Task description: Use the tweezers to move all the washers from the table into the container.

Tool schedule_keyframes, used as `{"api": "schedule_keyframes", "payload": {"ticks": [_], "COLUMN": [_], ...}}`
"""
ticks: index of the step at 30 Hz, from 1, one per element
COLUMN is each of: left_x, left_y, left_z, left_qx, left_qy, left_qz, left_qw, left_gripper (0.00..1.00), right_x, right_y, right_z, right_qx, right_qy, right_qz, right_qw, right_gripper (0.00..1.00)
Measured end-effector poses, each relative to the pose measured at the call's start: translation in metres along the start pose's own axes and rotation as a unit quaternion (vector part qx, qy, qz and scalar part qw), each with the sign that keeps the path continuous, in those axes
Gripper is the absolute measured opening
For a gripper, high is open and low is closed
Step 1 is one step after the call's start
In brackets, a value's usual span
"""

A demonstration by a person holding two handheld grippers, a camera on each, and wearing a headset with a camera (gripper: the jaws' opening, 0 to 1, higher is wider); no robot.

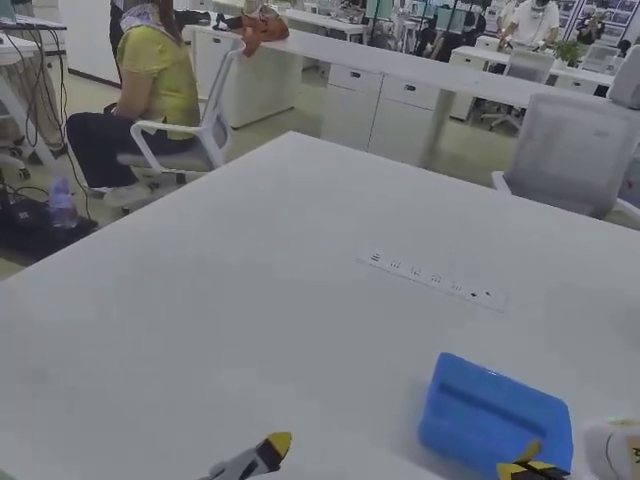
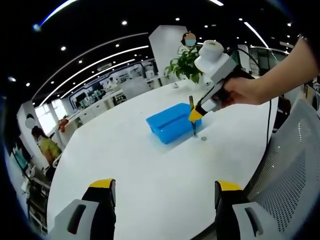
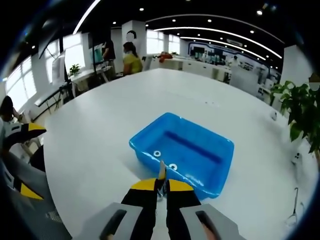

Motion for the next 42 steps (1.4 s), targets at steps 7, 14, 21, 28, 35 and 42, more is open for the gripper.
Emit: {"api": "schedule_keyframes", "payload": {"ticks": [7,14,21,28,35,42], "left_x": [0.0,-0.001,-0.001,-0.002,-0.002,-0.001], "left_y": [0.0,0.0,0.0,0.0,-0.001,-0.001], "left_z": [-0.001,-0.001,-0.002,-0.001,-0.001,0.0], "left_qx": [0.0,0.001,0.001,0.001,-0.001,0.001], "left_qy": [0.004,0.004,0.008,0.008,0.008,0.002], "left_qz": [0.0,-0.002,-0.002,-0.003,-0.008,-0.009], "left_qw": [1.0,1.0,1.0,1.0,0.9999,1.0], "left_gripper": [0.83,0.83,0.83,0.83,0.83,0.83], "right_x": [-0.011,-0.023,-0.034,-0.043,-0.041,-0.031], "right_y": [0.002,0.004,0.007,0.011,0.02,0.03], "right_z": [-0.006,-0.009,-0.017,-0.032,-0.041,-0.046], "right_qx": [0.01,0.027,0.033,0.036,0.035,0.033], "right_qy": [0.015,0.03,0.05,0.074,0.081,0.074], "right_qz": [0.0,0.0,0.003,0.011,0.021,0.032], "right_qw": [0.9998,0.9992,0.9982,0.9966,0.9959,0.9962], "right_gripper": [0.02,0.02,0.02,0.02,0.02,0.02]}}
Point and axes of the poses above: the centre of the closed fingertips' face, and the gripper's own axes: x roughly forward along the fingers, y roughly to its right, z roughly out of its underside, the point moved 8 cm from there along -x, roughly backward along the fingers, and after that the axes turned 12 degrees about -x, right-handed, at the moved point
